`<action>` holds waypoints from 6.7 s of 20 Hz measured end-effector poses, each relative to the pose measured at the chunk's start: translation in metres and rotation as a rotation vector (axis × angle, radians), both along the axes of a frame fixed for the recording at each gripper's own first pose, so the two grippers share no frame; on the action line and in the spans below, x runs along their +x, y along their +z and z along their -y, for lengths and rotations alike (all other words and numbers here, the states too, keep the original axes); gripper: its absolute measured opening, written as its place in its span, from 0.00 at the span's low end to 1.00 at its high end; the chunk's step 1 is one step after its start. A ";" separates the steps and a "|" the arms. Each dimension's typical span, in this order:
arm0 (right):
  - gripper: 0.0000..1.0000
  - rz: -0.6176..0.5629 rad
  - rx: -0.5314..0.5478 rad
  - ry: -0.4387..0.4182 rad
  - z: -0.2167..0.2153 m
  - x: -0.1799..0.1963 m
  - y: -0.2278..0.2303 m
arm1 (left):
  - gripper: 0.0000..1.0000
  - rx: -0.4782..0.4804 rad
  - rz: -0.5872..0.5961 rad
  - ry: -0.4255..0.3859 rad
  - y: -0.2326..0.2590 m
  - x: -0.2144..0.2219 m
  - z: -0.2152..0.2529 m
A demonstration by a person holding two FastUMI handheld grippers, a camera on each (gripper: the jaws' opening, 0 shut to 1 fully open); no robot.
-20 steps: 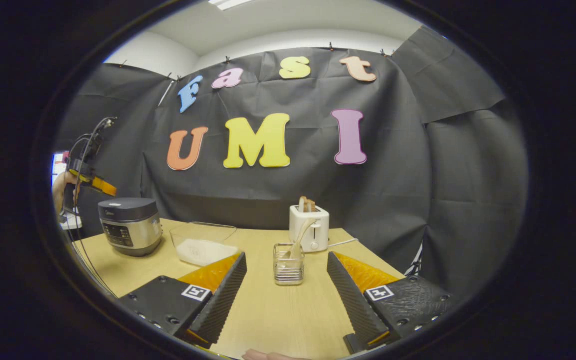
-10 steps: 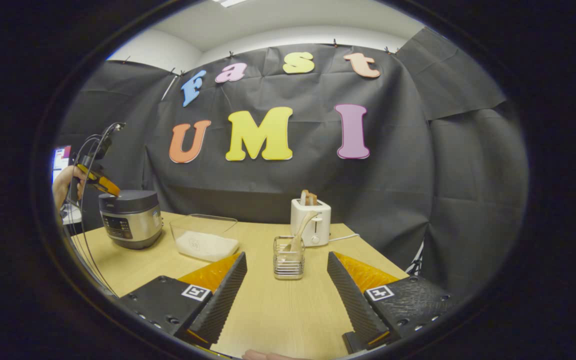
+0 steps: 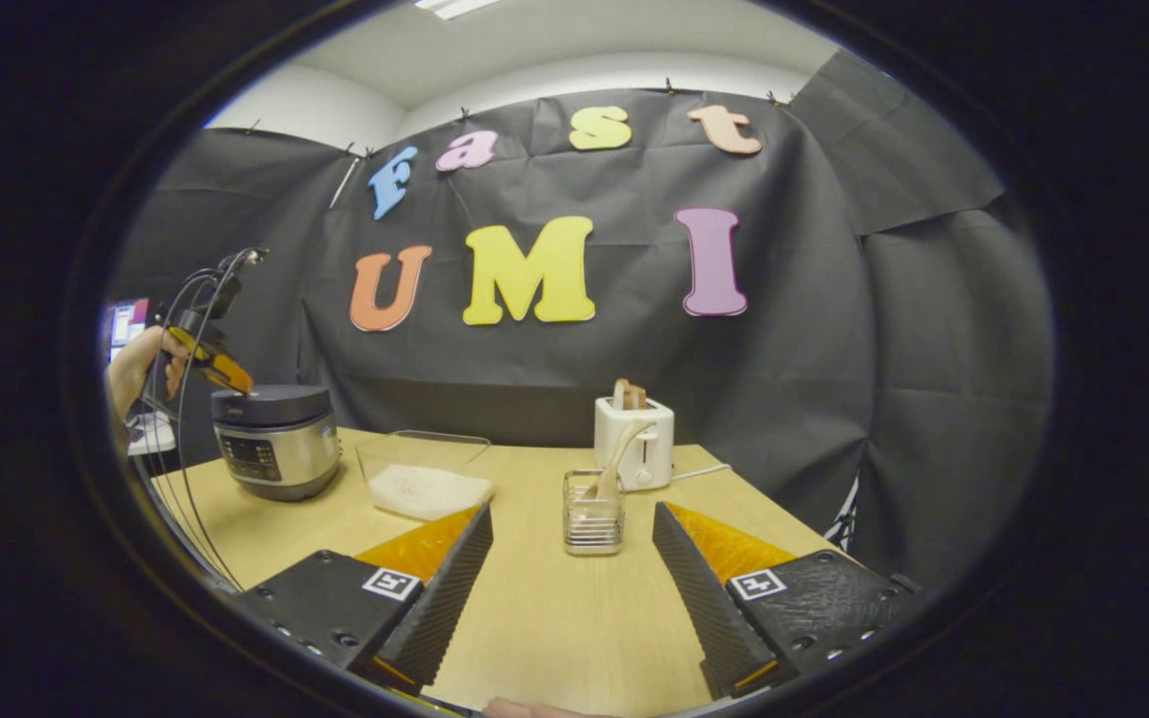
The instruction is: Close the left gripper, press the button to open the rice cooker; take a wooden spoon from the chopstick holder with the right hand, scoop a spoonful of rice and pour it into the rice cooker, then put the wooden spoon back into the chopstick holder.
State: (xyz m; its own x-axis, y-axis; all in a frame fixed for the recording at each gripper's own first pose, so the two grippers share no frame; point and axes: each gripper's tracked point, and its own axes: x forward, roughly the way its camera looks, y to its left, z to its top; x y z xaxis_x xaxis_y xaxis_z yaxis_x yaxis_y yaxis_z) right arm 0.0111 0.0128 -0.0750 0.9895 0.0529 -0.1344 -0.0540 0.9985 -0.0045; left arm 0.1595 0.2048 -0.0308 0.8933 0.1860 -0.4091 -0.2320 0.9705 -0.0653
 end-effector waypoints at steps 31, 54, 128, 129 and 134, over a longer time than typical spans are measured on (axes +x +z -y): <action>0.97 -0.043 0.045 -0.035 0.030 0.011 -0.005 | 0.99 0.073 0.380 -0.180 0.079 -0.121 0.111; 0.97 -0.166 0.018 -0.045 0.052 0.192 -0.020 | 0.99 0.119 0.390 -0.319 0.019 -0.063 0.199; 0.12 -0.248 -0.069 0.119 -0.198 0.324 0.046 | 0.99 0.041 0.397 -0.266 -0.047 -0.064 0.082; 0.12 -0.244 -0.069 0.131 -0.212 0.328 0.043 | 0.99 0.050 0.409 -0.256 -0.043 -0.066 0.077; 0.11 -0.241 -0.118 0.085 -0.249 0.353 0.009 | 0.99 0.059 0.446 -0.217 -0.035 -0.072 0.061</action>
